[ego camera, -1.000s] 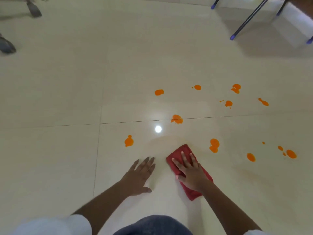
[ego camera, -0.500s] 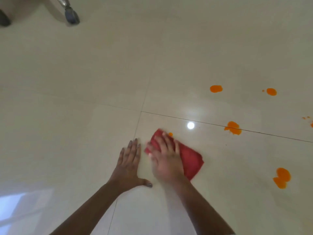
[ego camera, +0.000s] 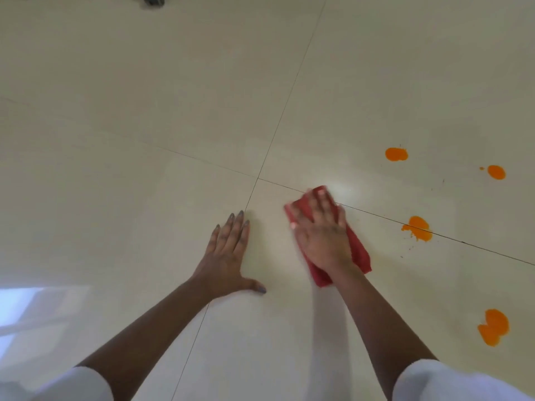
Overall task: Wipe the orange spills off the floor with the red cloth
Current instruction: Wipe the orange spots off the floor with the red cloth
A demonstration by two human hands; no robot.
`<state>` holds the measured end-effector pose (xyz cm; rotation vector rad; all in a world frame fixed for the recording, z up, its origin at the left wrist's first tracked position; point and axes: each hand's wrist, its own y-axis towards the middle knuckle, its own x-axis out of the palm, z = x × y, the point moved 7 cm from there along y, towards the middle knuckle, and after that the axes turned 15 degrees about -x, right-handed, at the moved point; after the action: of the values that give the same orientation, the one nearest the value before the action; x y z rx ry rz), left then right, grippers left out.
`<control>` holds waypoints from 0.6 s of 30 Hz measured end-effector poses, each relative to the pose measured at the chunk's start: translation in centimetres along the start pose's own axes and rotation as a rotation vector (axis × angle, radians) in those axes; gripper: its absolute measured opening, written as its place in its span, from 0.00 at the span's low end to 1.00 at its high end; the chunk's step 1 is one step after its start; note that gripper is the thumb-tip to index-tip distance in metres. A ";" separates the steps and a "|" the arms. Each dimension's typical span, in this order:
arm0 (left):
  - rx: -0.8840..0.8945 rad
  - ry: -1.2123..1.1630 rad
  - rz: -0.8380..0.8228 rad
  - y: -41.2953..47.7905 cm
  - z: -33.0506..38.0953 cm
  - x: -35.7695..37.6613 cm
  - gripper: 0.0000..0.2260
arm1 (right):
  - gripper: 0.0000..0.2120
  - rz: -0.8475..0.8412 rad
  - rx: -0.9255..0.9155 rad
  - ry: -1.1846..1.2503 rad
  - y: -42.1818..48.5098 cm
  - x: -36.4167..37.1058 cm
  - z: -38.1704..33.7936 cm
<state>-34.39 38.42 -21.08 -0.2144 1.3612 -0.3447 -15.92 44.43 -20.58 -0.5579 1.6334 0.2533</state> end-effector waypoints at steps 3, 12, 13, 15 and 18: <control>-0.013 0.036 -0.032 0.5 -0.1 0.6 0.63 | 0.26 0.131 0.417 0.073 -4.2 0.3 1.4; -0.030 0.036 -0.070 0.3 0.3 0.2 0.61 | 0.23 0.031 0.096 0.079 7.2 -1.7 1.3; -0.042 0.033 -0.073 0.4 0.3 0.3 0.61 | 0.23 0.054 0.242 0.105 7.1 -1.9 4.8; -0.047 0.030 -0.049 0.6 0.2 0.3 0.61 | 0.23 0.172 0.467 0.146 3.8 -1.7 7.3; -0.086 0.064 -0.070 0.6 0.1 0.5 0.61 | 0.24 0.237 0.416 0.115 -1.1 -0.2 -1.4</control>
<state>-34.18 38.83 -21.77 -0.3261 1.4356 -0.3545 -16.63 42.86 -20.05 -0.0622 1.8016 0.0498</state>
